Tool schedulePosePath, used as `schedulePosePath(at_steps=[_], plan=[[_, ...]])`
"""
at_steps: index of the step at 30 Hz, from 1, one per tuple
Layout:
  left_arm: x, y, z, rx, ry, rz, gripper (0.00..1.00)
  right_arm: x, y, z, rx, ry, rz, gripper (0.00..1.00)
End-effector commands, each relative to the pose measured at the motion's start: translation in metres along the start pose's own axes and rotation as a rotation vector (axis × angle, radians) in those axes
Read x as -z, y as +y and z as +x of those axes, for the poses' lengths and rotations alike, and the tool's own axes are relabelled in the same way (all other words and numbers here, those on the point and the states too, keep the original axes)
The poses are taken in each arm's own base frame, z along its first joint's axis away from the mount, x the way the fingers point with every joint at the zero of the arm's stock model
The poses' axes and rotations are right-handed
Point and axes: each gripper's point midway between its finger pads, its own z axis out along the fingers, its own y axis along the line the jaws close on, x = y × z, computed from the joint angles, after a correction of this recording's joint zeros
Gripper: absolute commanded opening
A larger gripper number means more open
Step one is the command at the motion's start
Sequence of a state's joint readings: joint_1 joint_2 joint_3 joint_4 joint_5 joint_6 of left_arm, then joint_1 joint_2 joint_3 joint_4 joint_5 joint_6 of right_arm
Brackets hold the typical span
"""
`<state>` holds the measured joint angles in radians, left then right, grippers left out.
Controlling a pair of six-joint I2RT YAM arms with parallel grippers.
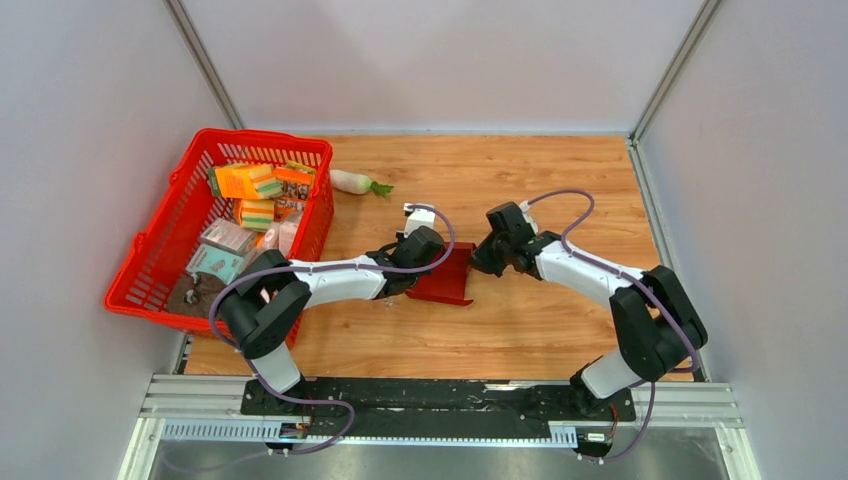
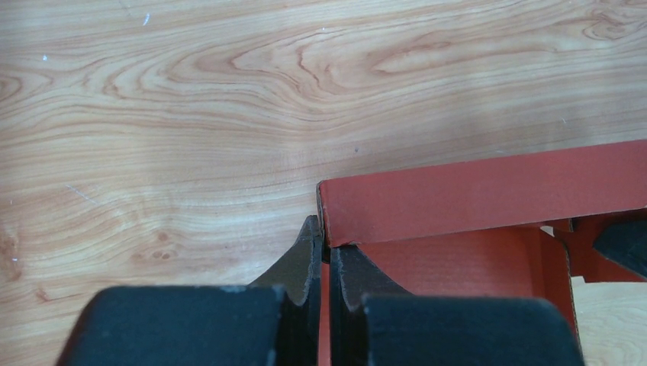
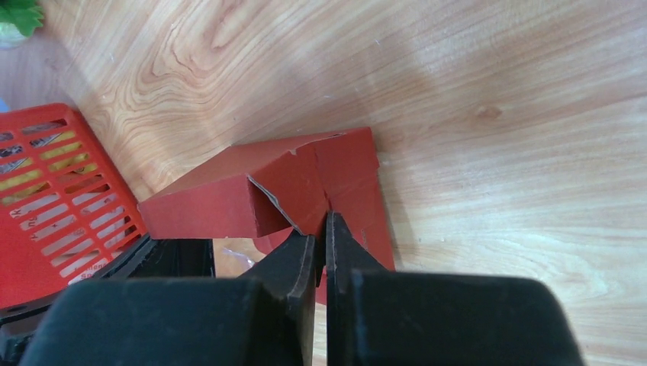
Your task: Fold the paper box
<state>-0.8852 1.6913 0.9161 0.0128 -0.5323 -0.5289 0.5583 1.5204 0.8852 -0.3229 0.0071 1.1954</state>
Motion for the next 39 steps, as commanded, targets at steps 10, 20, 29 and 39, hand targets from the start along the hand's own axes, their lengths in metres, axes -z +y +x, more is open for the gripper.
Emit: schedulePosePath(at_steps=[10,20,29,39], plan=[[0.010,-0.003,0.002,-0.015,0.011,0.032,0.00,-0.001,-0.011,-0.009,0.610,0.041,-0.029,0.43],[0.010,-0.004,0.000,-0.026,0.016,0.028,0.00,-0.023,-0.043,-0.024,0.832,-0.067,0.198,0.43],[0.011,-0.002,0.000,-0.026,0.019,0.023,0.00,-0.029,-0.071,-0.018,0.904,-0.131,0.385,0.22],[0.010,-0.004,0.000,-0.016,0.020,0.027,0.00,-0.016,-0.014,-0.010,0.913,-0.160,0.119,0.23]])
